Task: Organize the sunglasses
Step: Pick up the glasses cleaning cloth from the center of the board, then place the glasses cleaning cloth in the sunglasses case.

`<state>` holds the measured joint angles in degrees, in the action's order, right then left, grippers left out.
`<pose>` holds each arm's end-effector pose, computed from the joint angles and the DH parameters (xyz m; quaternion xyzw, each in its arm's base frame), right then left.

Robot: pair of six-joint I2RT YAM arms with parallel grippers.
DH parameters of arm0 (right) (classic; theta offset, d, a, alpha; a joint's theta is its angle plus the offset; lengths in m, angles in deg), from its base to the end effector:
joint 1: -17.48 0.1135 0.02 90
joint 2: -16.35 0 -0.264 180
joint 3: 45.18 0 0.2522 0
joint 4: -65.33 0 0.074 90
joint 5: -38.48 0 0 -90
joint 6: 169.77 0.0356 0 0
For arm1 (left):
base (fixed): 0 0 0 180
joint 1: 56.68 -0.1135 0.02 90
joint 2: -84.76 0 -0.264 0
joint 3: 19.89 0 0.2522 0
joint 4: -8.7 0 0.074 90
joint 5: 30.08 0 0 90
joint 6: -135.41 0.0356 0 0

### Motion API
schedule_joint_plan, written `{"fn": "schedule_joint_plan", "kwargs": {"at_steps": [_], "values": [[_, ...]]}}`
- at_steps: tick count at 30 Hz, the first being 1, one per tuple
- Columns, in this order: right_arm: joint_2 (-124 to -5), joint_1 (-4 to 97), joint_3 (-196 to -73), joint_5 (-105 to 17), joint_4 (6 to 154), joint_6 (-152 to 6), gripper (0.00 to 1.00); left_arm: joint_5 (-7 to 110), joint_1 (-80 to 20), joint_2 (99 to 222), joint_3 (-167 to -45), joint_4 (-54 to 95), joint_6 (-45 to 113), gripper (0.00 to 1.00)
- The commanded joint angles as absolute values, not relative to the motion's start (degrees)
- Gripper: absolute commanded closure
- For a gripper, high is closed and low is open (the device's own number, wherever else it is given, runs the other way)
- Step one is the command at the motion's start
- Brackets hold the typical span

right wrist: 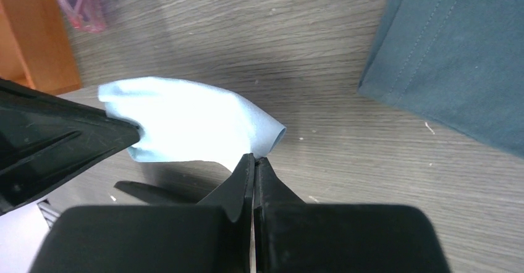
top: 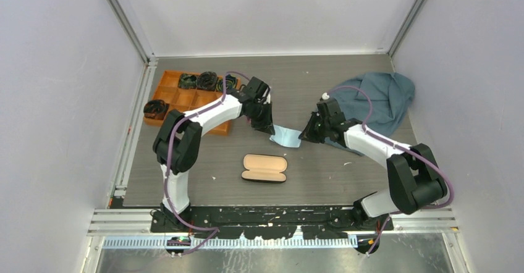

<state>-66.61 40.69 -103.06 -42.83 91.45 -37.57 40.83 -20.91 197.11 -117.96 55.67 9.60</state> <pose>0.2593 0.1171 0.1835 0.1303 0.9318 0.2391 0.2401 0.3312 -0.2529 0.2011 0.0408 0.9553 -0.2735 0.1047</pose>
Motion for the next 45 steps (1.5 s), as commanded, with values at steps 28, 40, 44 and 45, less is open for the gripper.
{"fn": "schedule_joint_plan", "kwargs": {"at_steps": [28, 40, 44, 45], "values": [[-59.4, 58.7, -103.3, -46.2, 93.8, -33.8, 1.00, 46.0, -19.9, 163.5, -87.4, 53.7, 5.0, 1.00], [-64.9, 59.6, -103.1, -48.6, 90.5, -34.9, 0.99, 47.0, -20.0, 171.5, -85.9, 47.9, 5.6, 1.00], [-68.0, 59.6, -103.6, -49.0, 89.2, -35.4, 0.99, 46.7, -20.0, 174.9, -87.2, 47.3, 5.9, 1.00], [-68.6, 59.6, -103.8, -49.2, 88.9, -35.4, 0.99, 46.8, -20.0, 175.4, -87.2, 47.3, 5.9, 1.00]]}}
